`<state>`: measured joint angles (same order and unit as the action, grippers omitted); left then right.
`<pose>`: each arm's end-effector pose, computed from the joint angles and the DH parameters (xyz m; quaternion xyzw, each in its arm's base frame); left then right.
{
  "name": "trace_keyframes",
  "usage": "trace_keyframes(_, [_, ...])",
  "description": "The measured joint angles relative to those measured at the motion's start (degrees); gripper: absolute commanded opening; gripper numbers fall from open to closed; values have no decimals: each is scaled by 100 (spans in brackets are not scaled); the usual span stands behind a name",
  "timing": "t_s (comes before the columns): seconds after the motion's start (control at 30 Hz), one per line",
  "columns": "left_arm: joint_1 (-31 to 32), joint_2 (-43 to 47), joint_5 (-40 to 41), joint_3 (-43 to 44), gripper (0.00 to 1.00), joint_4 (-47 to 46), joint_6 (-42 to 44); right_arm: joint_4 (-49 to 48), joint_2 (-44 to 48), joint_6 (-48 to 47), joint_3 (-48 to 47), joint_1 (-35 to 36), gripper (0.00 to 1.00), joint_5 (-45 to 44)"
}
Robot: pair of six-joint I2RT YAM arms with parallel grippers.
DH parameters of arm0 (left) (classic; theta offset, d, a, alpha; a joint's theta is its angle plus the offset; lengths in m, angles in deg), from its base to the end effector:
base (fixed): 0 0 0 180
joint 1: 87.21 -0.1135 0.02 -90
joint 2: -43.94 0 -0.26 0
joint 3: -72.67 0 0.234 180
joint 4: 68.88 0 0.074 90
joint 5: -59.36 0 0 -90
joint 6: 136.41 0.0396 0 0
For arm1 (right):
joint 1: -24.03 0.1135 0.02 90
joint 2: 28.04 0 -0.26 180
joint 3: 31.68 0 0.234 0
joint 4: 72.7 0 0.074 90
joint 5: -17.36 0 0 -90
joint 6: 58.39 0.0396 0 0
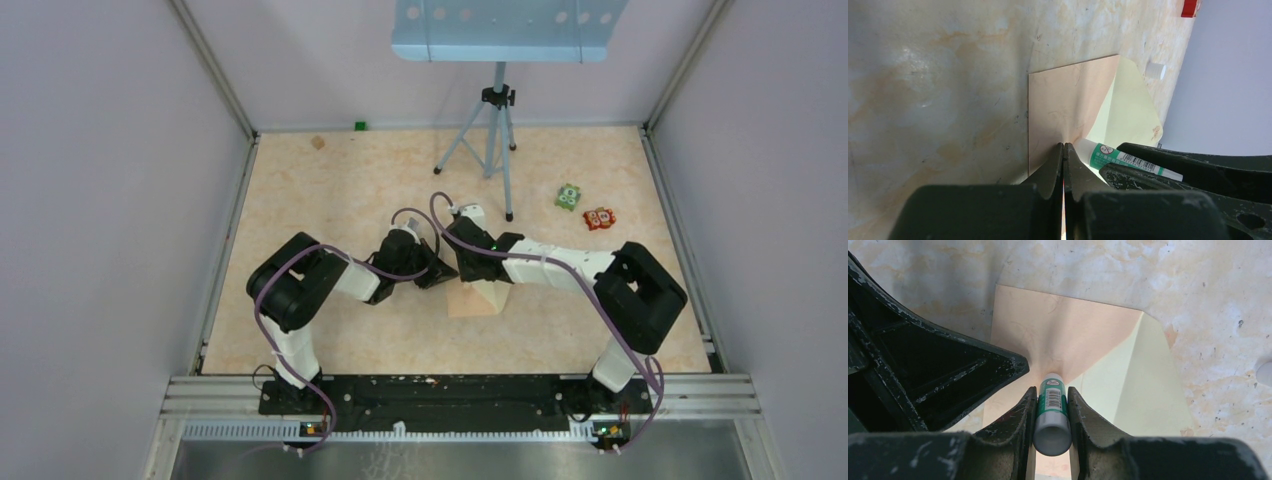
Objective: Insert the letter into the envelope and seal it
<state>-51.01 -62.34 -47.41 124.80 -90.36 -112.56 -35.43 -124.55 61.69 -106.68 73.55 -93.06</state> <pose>0.2548 -0.2007 0.1130 -0.1567 0.8567 -0.4499 0.1978 0.2213 0.2381 0.1910 -0.1130 0.9423 0.0384 0.3127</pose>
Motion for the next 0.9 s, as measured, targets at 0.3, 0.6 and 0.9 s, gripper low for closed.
trace_keyframes(0.3, [0, -2, 7, 0, 0, -7, 0, -37, -2, -7, 0, -184, 0, 2])
trace_keyframes(0.6, [-4, -13, -9, 0, 0, -17, -22, -59, -22, -72, -2, -273, 0, -35])
trace_keyframes(0.9, [-7, -50, -17, 7, 0, -79, -44, -26, -256, -260, -267, -284, 0, -153])
